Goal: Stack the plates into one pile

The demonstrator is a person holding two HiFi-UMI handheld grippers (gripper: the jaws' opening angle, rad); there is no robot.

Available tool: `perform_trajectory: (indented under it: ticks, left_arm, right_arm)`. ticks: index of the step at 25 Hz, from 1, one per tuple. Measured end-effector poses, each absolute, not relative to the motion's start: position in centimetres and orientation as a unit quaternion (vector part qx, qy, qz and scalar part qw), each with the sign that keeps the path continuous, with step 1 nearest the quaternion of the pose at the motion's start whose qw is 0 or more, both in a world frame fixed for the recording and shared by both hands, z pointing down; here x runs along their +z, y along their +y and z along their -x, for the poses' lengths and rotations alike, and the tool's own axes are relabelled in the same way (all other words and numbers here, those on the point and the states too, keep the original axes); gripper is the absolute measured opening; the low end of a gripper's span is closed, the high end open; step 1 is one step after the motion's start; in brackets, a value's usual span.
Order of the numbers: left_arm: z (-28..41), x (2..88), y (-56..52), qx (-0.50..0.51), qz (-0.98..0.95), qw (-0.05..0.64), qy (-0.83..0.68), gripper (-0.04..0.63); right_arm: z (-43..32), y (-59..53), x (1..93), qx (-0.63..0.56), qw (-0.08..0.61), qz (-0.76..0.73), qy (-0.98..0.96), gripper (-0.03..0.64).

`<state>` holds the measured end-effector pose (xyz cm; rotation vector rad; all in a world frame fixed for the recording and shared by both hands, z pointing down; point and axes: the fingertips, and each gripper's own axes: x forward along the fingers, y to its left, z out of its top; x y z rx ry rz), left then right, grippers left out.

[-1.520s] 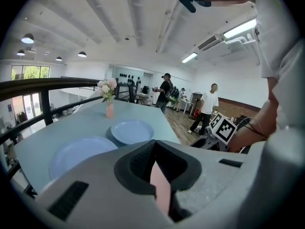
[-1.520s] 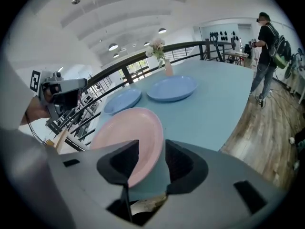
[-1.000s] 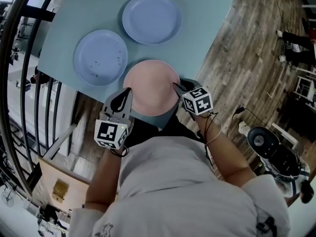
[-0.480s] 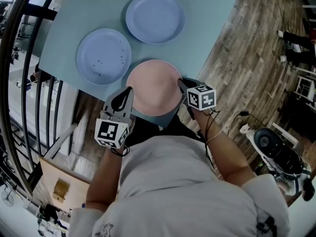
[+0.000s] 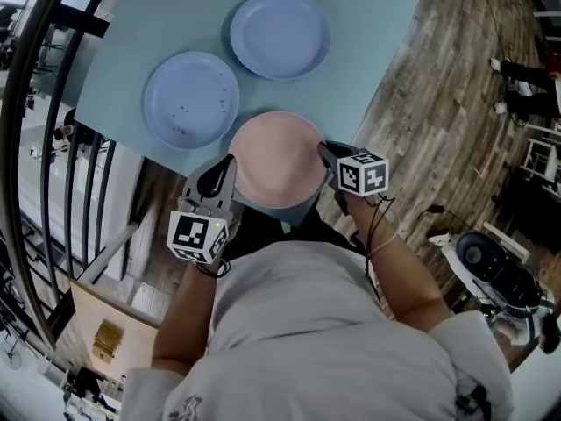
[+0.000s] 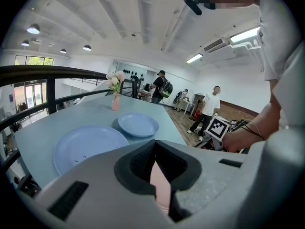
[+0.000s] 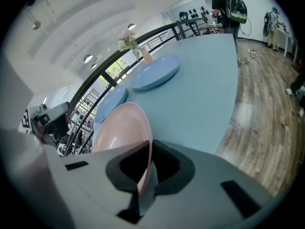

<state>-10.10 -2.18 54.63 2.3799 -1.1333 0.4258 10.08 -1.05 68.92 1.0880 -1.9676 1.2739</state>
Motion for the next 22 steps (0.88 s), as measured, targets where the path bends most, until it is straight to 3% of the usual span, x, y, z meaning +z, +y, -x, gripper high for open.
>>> perform_trajectory:
  ticks: [22]
  left_arm:
    - [13.1,47.9,-5.6,0.100,-0.897,0.178,-0.391,0.005]
  right_arm:
    - [-9.1,-2.9,62.9,0.453,0.226,-0.460,-0.730,0.021]
